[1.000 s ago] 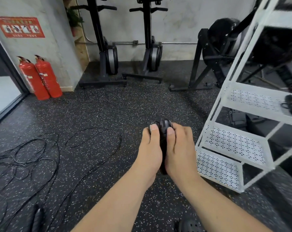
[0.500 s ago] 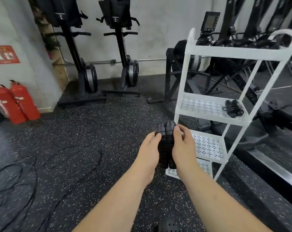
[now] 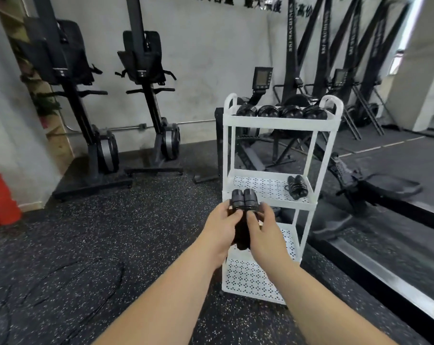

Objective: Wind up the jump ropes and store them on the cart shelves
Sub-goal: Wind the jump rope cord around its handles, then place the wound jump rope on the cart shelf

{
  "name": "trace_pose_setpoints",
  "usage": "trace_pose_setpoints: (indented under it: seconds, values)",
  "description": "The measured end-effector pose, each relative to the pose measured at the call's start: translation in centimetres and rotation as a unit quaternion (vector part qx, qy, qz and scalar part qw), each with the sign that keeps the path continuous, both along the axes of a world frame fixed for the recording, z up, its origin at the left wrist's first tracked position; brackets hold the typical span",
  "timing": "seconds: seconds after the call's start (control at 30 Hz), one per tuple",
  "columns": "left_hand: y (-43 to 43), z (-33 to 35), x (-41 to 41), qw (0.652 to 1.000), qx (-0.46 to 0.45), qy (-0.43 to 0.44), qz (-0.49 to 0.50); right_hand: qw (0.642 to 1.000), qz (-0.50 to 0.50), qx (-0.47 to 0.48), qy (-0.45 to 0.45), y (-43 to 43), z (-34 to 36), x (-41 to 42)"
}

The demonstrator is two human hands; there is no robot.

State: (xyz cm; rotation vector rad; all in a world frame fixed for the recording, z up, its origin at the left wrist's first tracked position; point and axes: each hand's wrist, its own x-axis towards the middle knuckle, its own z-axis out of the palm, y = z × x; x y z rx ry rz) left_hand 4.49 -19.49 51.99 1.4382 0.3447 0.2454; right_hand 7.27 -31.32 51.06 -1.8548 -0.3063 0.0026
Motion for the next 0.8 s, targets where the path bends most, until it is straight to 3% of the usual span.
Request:
trace_pose_setpoints:
  seconds: [0.2, 0.3, 0.47, 0.57, 0.67, 0.8]
  values:
    - [-2.0, 2.6, 4.4, 1.0, 0.006, 0.011, -0.003, 0.986, 0.006, -0.105, -0.131, -1.3, -0.1, 0.9]
    - [-2.8, 3.4, 6.3, 0.998, 0.041, 0.018, -0.035, 0.98, -0.008, -0.146, -0.132, -1.6, 0.4, 3.3]
    - [-2.6, 3.4, 9.7, 0.974, 0.218, 0.031, -0.05, 0.967, -0.046, -0.228, -0.108, -1.2, 1.1, 9.6]
    - [-1.6, 2.5, 12.1, 0.916, 0.393, 0.043, -0.069, 0.949, -0.073, -0.294, -0.087, -0.7, 1.1, 14.3]
    - [-0.8, 1.3, 14.2, 0.82, 0.563, 0.043, -0.1, 0.923, -0.074, -0.369, -0.078, -0.1, 0.9, 18.5]
    - [0.6, -1.2, 17.1, 0.705, 0.697, 0.059, -0.118, 0.888, -0.096, -0.434, -0.118, 0.9, 0.3, 22.9]
